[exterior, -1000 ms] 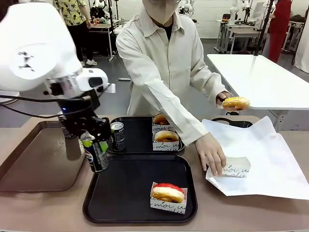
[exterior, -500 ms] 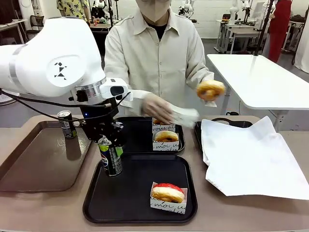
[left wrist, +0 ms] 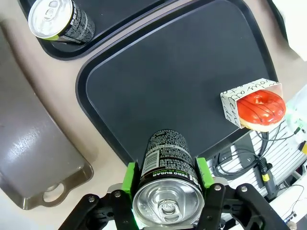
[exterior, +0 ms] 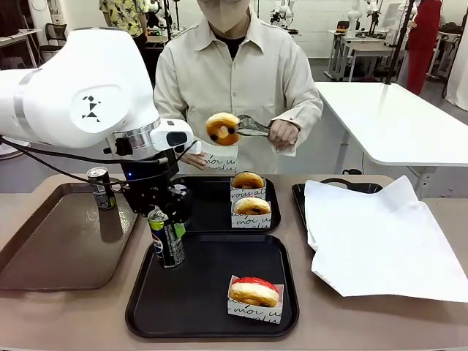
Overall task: Set up donuts and drinks on trays.
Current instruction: Pick up one Pepsi coke from the Handle tray and place it on the Flat Tray without a Pepsi coke.
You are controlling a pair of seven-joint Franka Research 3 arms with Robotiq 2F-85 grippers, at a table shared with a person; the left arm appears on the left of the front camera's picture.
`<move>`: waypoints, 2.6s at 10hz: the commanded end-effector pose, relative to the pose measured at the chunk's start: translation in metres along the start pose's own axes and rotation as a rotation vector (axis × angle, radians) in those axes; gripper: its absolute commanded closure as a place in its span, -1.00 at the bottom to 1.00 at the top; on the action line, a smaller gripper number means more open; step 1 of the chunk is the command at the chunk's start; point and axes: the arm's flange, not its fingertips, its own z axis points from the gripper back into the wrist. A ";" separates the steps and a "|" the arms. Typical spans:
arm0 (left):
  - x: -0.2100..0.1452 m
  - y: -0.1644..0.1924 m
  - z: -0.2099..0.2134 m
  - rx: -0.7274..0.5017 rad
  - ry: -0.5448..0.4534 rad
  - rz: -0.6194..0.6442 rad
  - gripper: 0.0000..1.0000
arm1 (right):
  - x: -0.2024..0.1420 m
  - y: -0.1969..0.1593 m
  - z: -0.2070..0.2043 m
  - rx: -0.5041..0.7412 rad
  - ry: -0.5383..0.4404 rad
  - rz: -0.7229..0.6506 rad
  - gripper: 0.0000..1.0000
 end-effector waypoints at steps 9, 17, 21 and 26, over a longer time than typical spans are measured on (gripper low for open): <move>-0.032 0.006 0.046 0.057 0.147 -0.247 -0.16 | 0.001 0.000 -0.002 0.019 -0.004 0.018 -1.00; -0.051 0.017 0.049 0.051 -0.025 -0.165 -0.16 | 0.001 0.000 -0.002 0.019 -0.004 0.018 -1.00; 0.001 0.003 -0.031 0.081 -0.092 -0.149 -0.16 | 0.001 0.000 -0.002 0.019 -0.004 0.018 -1.00; 0.006 0.006 -0.069 0.096 -0.162 -0.159 -0.16 | 0.001 0.000 -0.002 0.019 -0.004 0.018 -1.00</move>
